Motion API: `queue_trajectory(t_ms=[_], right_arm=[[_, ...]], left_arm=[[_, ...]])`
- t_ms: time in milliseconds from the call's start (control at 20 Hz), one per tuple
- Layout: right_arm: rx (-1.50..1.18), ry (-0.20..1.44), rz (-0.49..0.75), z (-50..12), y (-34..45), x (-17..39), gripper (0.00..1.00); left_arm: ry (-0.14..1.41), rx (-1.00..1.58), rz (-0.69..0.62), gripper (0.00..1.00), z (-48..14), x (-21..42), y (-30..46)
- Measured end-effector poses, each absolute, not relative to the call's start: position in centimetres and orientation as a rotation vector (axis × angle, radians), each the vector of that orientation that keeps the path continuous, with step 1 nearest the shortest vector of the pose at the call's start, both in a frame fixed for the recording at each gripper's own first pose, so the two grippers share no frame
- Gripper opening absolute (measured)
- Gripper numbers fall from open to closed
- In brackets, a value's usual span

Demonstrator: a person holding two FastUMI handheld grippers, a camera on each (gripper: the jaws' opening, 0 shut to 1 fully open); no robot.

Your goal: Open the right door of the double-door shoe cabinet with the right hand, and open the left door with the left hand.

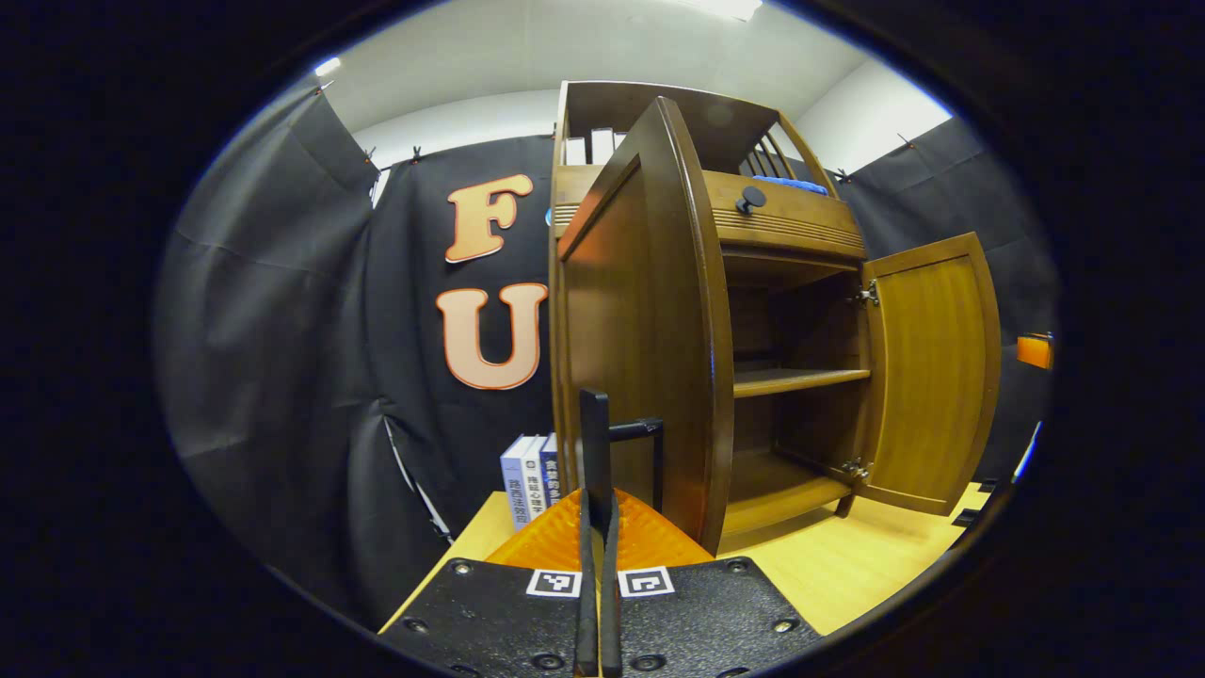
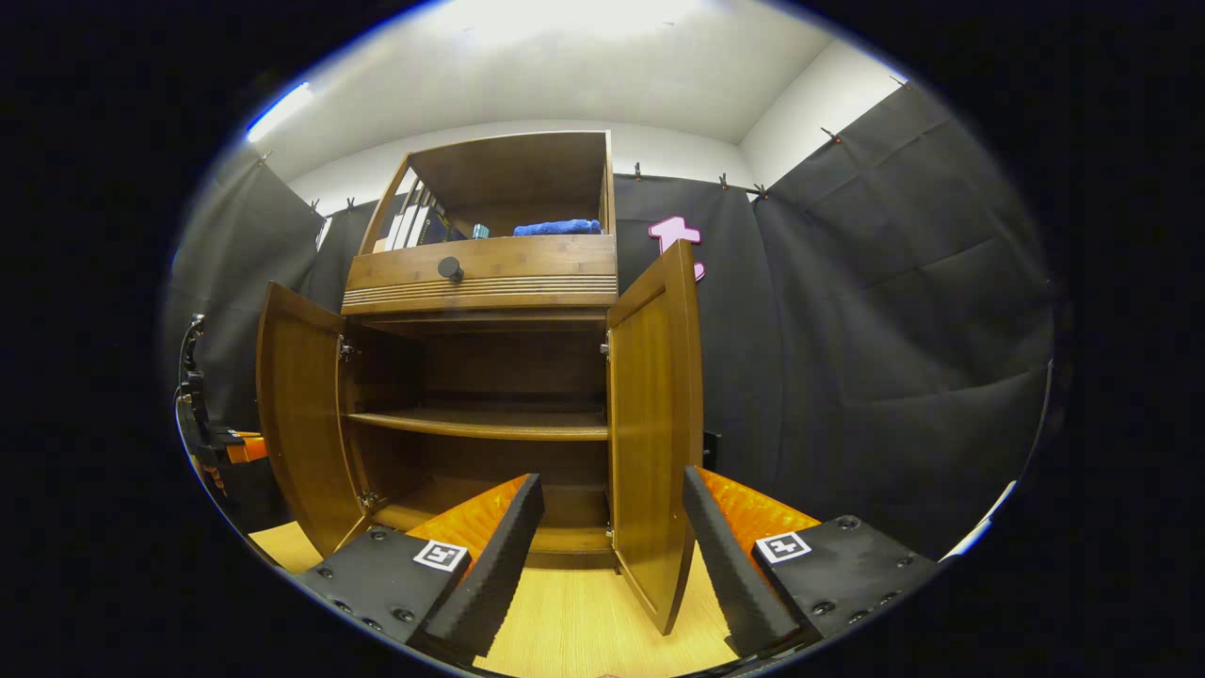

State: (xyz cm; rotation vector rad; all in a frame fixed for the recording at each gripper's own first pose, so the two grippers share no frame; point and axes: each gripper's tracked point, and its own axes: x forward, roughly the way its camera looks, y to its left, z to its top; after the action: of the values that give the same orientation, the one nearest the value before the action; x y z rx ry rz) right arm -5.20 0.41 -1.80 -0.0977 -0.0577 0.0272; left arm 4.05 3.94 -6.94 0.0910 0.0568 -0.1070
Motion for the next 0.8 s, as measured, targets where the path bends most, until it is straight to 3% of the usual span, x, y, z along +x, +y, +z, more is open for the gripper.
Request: queue_trajectory(t_ms=[800], right_arm=[[-0.090,-0.037,0.060,-2.6,2.9,-4.4,0.89]], left_arm=[[0.073,0.050,-0.065,0.00,-7.5,4.4,9.9]])
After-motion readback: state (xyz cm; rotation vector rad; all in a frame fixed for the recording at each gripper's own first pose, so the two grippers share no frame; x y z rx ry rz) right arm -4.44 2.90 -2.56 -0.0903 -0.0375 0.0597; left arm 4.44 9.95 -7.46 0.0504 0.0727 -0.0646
